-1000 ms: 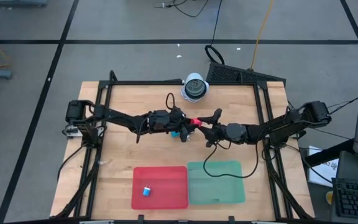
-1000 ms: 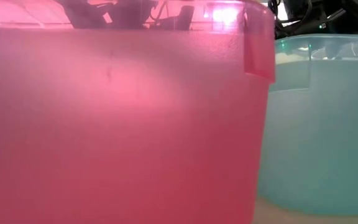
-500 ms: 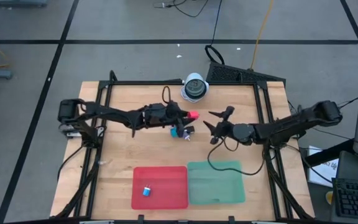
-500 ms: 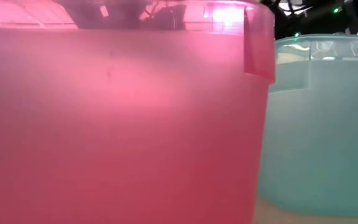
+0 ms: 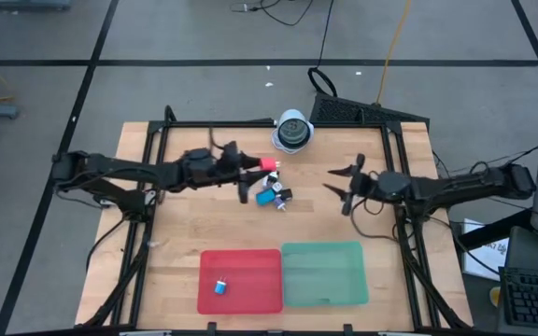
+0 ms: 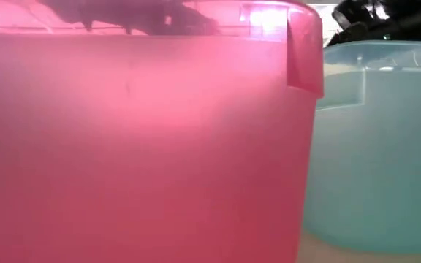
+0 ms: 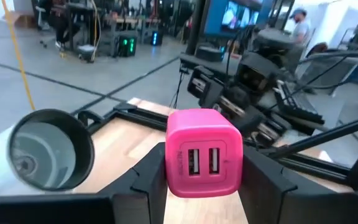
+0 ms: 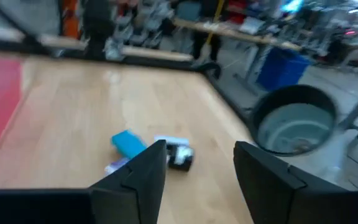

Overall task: Pick & Place Office items
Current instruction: Put the pink charger adapter into the red bin

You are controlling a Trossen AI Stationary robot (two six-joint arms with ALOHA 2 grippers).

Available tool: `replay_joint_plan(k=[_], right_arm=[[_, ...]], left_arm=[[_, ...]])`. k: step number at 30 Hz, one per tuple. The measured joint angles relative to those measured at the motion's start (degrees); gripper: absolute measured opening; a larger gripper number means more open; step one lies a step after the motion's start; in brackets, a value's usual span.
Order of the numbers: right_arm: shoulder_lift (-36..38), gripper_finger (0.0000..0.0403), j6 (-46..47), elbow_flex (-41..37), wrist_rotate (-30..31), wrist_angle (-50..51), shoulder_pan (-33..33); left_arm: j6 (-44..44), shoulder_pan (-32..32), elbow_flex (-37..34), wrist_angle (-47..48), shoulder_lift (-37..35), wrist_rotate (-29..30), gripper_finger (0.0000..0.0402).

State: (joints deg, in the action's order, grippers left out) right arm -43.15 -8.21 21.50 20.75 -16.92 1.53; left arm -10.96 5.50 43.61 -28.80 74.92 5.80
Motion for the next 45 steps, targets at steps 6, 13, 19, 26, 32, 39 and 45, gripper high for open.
replay_joint_plan(k=[6,13,19,26,32,39,45], right_arm=[[8.52,0.0154,0.55,-5.21,-0.06,-3.41,-1.86],[13.30,0.0132,0.62,-6.83,-4.13,-3.41,-1.95],[14.95,0.0117,1.43,-6.95,-8.26,-3.42,-2.00],[14.90,0.0101,1.87,-6.96,-8.87,-3.51,-2.00],[14.88,0.0091,3.04,-6.95,-8.89,-4.65,-2.00],[14.88,0.0088,2.96,-6.97,-8.88,-4.68,-2.00],[14.86,0.0088,2.93,-6.95,-8.87,-4.68,-2.00]], left_arm=[[-1.10,-1.01,-12.56,-9.77,-7.47,0.20,0.0153],[-2.60,-5.52,-23.03,-15.80,-14.62,-2.66,0.0150],[-3.63,-11.17,-26.37,-16.03,-18.33,-8.72,0.0155],[-2.06,-19.33,-26.64,-15.41,-16.27,-17.96,0.0153],[-3.53,-26.86,-26.64,-14.90,-10.36,-9.88,0.0159],[4.62,-35.39,-26.65,-14.96,-4.25,-2.26,0.0150],[6.11,-39.67,-26.64,-14.28,-0.82,3.26,0.0160]])
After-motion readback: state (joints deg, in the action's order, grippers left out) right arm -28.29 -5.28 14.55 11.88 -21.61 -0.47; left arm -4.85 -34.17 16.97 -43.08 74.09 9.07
